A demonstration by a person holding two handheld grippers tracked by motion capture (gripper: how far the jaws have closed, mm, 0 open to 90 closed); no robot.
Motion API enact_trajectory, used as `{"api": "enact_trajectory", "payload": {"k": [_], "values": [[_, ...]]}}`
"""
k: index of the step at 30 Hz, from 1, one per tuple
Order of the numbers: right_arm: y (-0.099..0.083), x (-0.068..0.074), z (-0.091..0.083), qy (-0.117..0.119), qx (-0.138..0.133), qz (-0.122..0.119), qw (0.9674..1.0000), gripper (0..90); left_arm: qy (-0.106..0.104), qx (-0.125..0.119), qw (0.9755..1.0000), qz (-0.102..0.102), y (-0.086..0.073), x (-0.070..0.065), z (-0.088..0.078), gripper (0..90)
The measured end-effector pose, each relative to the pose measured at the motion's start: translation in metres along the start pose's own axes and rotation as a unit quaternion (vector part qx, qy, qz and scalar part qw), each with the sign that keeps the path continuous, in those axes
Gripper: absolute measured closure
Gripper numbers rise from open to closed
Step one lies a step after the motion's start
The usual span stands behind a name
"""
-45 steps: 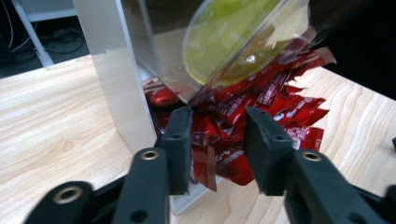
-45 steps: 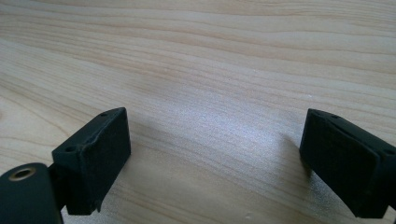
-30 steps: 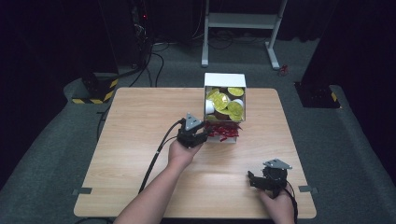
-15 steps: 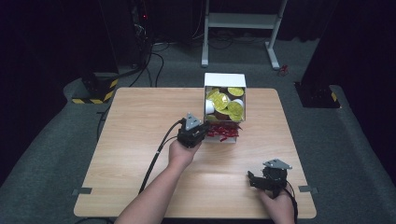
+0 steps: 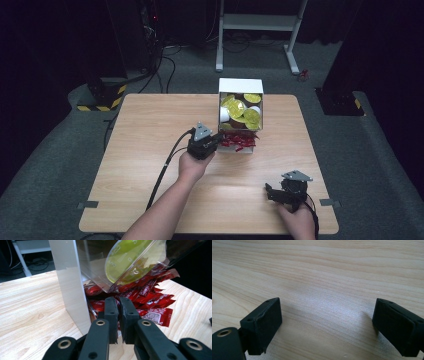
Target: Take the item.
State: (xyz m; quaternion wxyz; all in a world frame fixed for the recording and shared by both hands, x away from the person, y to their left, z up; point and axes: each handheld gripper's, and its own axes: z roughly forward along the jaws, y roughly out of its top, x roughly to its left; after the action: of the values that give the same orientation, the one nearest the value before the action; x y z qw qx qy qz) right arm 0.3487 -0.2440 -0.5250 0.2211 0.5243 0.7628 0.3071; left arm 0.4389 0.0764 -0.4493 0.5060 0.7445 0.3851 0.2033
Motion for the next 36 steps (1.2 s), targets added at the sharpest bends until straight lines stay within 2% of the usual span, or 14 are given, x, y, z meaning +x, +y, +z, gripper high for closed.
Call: {"api": "enact_trajectory", "payload": {"k": [36], "values": [[0.000,0.001,0.000,0.000,0.001,0.003,1.0000,9.2,-0.024,-0.016,0.9995,-0.012,-0.001,-0.003,-0.024,85.3]]}}
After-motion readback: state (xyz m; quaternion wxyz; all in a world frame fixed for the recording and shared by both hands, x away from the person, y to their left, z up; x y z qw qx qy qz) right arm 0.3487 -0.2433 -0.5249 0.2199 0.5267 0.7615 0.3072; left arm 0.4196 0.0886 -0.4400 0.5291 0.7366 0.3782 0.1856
